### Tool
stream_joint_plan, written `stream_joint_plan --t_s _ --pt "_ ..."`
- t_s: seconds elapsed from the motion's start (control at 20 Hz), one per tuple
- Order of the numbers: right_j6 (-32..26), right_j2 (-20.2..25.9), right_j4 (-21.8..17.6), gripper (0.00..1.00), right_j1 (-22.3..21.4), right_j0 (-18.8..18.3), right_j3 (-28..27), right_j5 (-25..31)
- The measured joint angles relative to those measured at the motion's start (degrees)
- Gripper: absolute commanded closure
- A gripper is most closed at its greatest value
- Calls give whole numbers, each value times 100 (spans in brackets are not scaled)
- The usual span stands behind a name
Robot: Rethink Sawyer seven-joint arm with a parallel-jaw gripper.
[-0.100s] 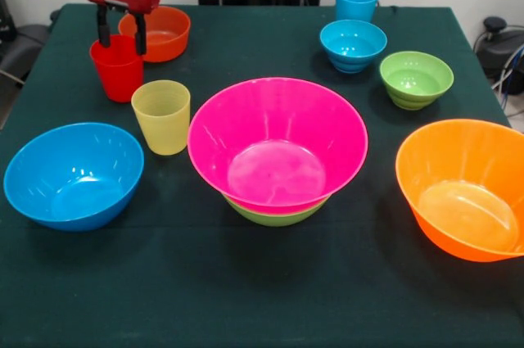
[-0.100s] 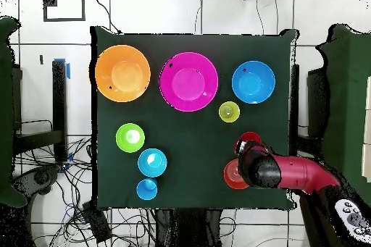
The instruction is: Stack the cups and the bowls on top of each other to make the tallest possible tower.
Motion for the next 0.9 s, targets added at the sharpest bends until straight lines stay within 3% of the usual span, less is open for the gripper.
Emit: stream_joint_plan --t_s 0.9 --pt "0 241 -5 0 6 -179 57 3"
